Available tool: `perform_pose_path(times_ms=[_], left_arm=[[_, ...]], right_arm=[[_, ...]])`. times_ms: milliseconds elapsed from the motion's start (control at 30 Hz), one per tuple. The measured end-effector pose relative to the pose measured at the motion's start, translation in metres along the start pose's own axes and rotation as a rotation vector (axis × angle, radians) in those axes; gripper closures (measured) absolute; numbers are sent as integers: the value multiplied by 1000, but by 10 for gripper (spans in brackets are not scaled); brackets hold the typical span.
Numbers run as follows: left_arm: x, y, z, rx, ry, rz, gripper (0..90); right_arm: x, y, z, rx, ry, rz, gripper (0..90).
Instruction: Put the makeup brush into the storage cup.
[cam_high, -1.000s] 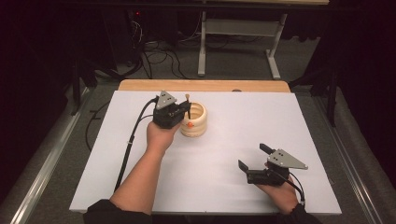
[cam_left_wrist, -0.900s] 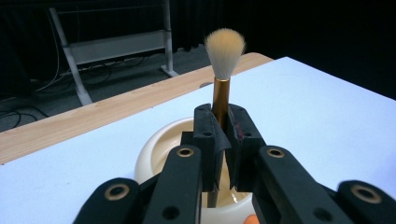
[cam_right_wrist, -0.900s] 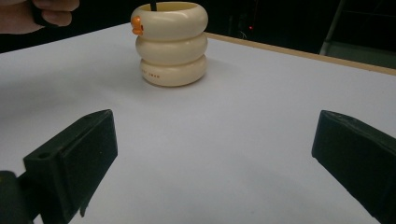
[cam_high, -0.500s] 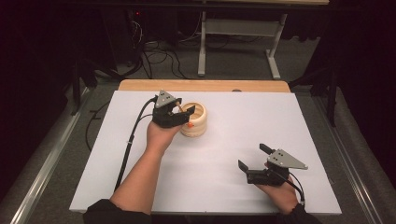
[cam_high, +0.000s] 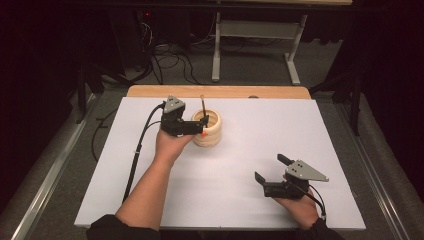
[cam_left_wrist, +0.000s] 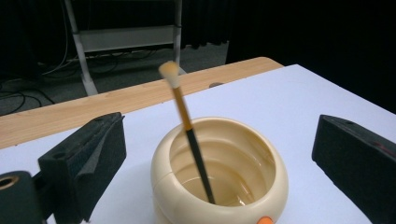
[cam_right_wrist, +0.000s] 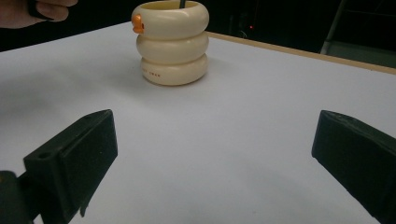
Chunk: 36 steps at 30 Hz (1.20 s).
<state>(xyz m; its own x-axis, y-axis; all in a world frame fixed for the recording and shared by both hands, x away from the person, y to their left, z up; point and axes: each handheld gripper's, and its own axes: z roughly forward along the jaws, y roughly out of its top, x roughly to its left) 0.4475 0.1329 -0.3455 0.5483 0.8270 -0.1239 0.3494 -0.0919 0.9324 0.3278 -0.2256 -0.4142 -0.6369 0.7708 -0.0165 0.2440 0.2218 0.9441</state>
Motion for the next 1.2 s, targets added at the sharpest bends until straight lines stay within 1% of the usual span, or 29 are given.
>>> perform_pose_path(times_ms=[333, 533, 600, 733, 1033, 1100, 1200], left_arm=[[-1, 0, -2, 2, -3, 1, 15], [0, -3, -3, 3, -5, -8, 14], [1, -6, -3, 4, -8, -14, 15], [3, -13, -4, 24, -4, -14, 14], [6, -28, -10, 28, 9, -22, 12], [7, -30, -13, 24, 3, -28, 12], [4, -33, -16, 25, -1, -17, 13]], right_arm=[[0, 0, 0, -2, 0, -3, 19], [0, 0, 0, 0, -3, -2, 19], [0, 0, 0, -1, -2, -3, 19], [0, 0, 0, -1, -3, -5, 19], [1, 0, 1, 2, -3, -5, 19], [2, 0, 1, 5, -3, 1, 19], [1, 0, 1, 7, -1, -2, 19]])
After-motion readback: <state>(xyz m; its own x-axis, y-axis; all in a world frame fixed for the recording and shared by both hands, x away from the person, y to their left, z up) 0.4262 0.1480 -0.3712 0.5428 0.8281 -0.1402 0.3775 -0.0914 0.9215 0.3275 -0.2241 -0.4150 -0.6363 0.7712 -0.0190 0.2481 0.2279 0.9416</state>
